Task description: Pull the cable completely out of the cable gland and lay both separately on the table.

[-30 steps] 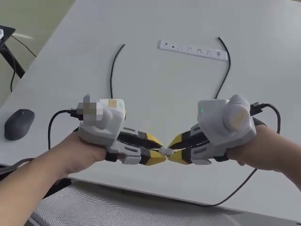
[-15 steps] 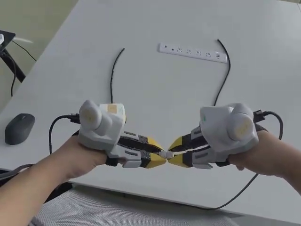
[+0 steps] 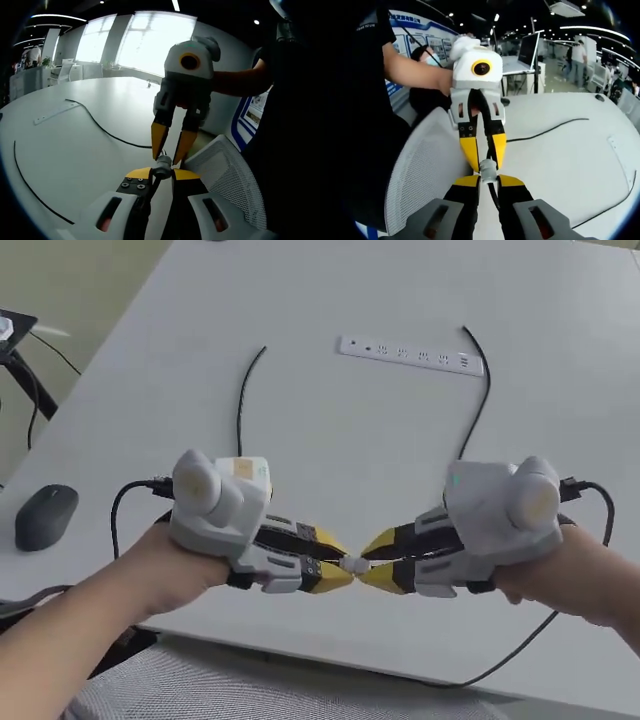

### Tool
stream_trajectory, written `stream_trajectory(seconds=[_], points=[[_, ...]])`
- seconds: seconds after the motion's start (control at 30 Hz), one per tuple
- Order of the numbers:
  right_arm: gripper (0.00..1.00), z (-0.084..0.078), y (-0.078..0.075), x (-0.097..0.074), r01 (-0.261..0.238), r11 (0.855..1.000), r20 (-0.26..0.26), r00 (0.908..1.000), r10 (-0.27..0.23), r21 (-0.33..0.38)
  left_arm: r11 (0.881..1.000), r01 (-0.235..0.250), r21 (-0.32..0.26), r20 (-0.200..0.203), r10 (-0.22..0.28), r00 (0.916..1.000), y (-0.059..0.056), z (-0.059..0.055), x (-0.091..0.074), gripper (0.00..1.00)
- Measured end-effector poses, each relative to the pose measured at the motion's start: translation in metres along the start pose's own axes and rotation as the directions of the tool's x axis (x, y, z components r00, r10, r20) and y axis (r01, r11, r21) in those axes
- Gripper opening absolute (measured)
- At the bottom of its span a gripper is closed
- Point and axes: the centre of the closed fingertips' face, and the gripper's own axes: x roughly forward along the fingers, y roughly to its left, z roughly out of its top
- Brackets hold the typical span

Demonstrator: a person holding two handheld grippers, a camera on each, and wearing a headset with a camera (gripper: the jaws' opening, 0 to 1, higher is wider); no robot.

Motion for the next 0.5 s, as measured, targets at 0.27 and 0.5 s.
stream_trajectory(seconds=[0.27,0.5], points=[[0.16,0.006,-0.001,-0.006,-0.122,0.953,0.146,0.9857,0.084,0.278,1.000,-0.006,0.012,0.007,0.006,1.0000,-0.002,0.003,-0.003,0.15],[0.17,0.008,-0.009,-0.016,-0.283,0.844,0.272,0.9469,0.171,0.456,0.998,-0.020,0.057,-0.010,0.021,0.9997,-0.001,0.007,-0.007,0.15]])
